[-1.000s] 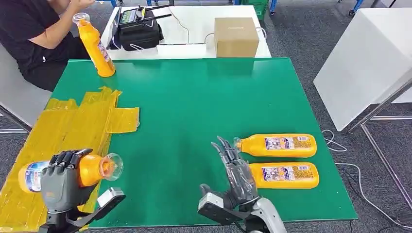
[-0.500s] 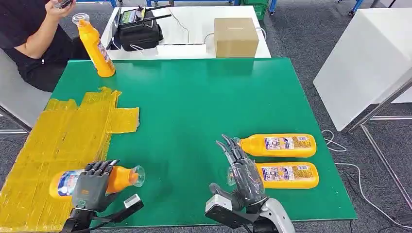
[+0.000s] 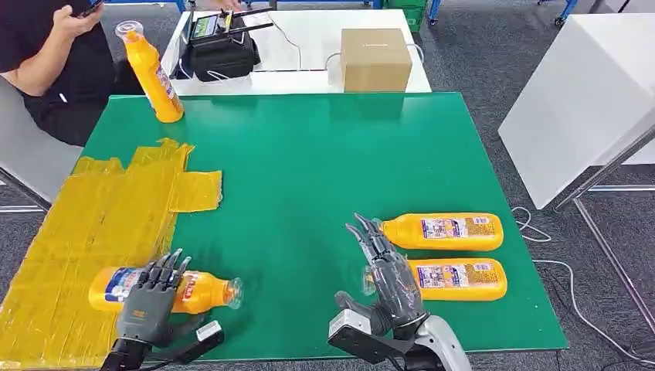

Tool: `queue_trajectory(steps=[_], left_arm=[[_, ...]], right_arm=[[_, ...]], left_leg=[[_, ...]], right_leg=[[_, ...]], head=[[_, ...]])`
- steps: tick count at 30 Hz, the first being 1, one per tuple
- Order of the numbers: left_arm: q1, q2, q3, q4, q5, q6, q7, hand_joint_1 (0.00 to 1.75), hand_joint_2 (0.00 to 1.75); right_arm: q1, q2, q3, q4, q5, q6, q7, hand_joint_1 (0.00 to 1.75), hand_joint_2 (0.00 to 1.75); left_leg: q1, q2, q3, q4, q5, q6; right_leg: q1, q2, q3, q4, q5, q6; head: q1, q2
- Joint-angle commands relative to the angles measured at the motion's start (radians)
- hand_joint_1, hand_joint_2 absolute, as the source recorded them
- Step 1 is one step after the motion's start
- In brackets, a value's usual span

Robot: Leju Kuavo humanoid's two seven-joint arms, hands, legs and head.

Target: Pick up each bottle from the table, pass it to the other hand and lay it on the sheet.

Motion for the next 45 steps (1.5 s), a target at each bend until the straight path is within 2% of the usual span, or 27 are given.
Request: queue_trajectory(steps=[1,7,9,10,11,13,17,21,24,30,33,35,41,45], left_arm=[[-0.028,0.019,-0.035,0.060,-0.004,-0.010,0.013,0.00,0.00],[-0.017,0.006,-0.006,0.039,0.031,0.010,0.023,0.00,0.00],[-0.010,-0.004,0.006,0.025,0.083,0.029,-0.005,0.00,0.00],[0.021,-0.049,0.060,-0.046,0.256,0.087,-0.100,0.00,0.00],[0.040,-0.084,0.083,-0.107,0.462,0.079,-0.225,0.00,0.00],[0.080,-0.167,0.173,-0.206,0.707,-0.007,-0.388,0.00,0.00],[0.120,-0.266,0.255,-0.267,1.019,-0.254,-0.553,0.00,0.00],[0.161,-0.365,0.359,-0.348,1.293,-0.546,-0.605,0.00,0.00],[0.189,-0.404,0.361,-0.397,1.318,-0.653,-0.597,0.00,0.00],[0.205,-0.417,0.350,-0.418,1.323,-0.687,-0.605,0.00,0.00],[0.196,-0.413,0.353,-0.410,1.339,-0.711,-0.595,0.00,0.00],[0.195,-0.412,0.356,-0.400,1.339,-0.718,-0.596,0.00,0.00],[0.177,-0.396,0.342,-0.390,1.349,-0.732,-0.579,0.00,0.00],[0.163,-0.386,0.329,-0.386,1.354,-0.727,-0.571,0.00,0.00]], right_arm=[[-0.012,-0.017,-0.014,0.018,-0.003,0.011,0.000,0.00,0.00],[0.000,-0.031,-0.013,0.004,0.008,0.021,0.004,0.00,0.00],[0.009,-0.038,-0.014,-0.004,0.011,0.019,0.004,0.00,0.00],[0.046,-0.072,-0.015,-0.035,0.031,-0.005,0.013,0.00,0.00],[0.070,-0.096,-0.010,-0.053,0.054,-0.025,0.031,0.00,1.75],[0.123,-0.155,0.011,-0.089,0.092,-0.069,0.071,0.00,1.75],[0.189,-0.255,0.014,-0.128,0.201,-0.125,0.212,0.00,1.75],[0.249,-0.311,-0.082,-0.165,0.274,-0.137,0.320,0.00,1.75],[0.289,-0.316,-0.182,-0.177,0.290,-0.096,0.350,0.00,1.75],[0.339,-0.297,-0.299,-0.172,0.282,-0.051,0.350,0.00,1.75],[0.341,-0.288,-0.367,-0.140,0.251,0.017,0.338,0.00,1.75],[0.349,-0.283,-0.400,-0.119,0.236,0.032,0.319,0.00,1.75],[0.301,-0.248,-0.479,-0.036,0.217,0.109,0.275,0.00,1.75],[0.254,-0.238,-0.486,0.015,0.220,0.141,0.264,0.00,1.75]], left_leg=[[0.000,0.000,0.003,-0.001,0.000,0.000],[0.000,0.000,0.003,-0.002,0.000,0.000],[0.000,0.000,0.002,-0.001,0.000,0.000],[0.000,0.000,0.003,-0.001,-0.001,0.000],[0.000,-0.001,0.004,-0.001,-0.001,0.000],[0.000,-0.003,0.004,0.000,-0.002,0.001],[-0.001,-0.003,0.003,0.000,-0.002,0.002],[-0.001,0.000,0.001,0.001,-0.004,0.003],[-0.003,0.000,0.000,0.001,-0.004,0.004],[-0.003,-0.001,0.002,0.000,-0.004,0.004],[-0.003,0.000,0.007,-0.002,-0.005,0.003],[-0.003,-0.001,0.003,-0.001,-0.004,0.003],[-0.003,0.001,0.008,-0.003,-0.004,0.003],[-0.003,0.000,0.004,-0.002,-0.003,0.003]], right_leg=[[0.000,-0.001,0.003,-0.001,-0.001,0.000],[0.000,-0.001,0.003,-0.001,-0.001,0.000],[0.000,-0.001,0.002,-0.001,0.000,0.000],[0.000,-0.001,0.004,-0.001,-0.001,0.000],[0.000,-0.002,0.005,-0.002,-0.001,0.000],[0.001,-0.004,0.006,-0.001,-0.003,0.001],[-0.001,-0.003,0.005,-0.002,-0.002,0.001],[-0.002,-0.001,0.003,-0.002,-0.002,0.001],[-0.003,-0.001,0.001,-0.001,-0.001,0.001],[-0.003,-0.001,0.003,-0.002,-0.001,0.000],[-0.003,-0.001,0.007,-0.003,-0.002,0.000],[-0.003,-0.001,0.004,-0.002,-0.001,0.000],[-0.002,0.000,0.008,-0.005,-0.001,0.000],[-0.002,0.000,0.005,-0.004,0.000,0.000]], head=[[0.000,0.000],[0.000,0.000],[0.000,0.000],[0.000,0.000],[0.000,0.000],[0.000,0.000],[0.000,0.000],[0.001,0.000],[0.000,0.000],[0.000,0.000],[0.000,0.000],[0.000,0.000],[0.000,0.000],[0.000,0.000]])
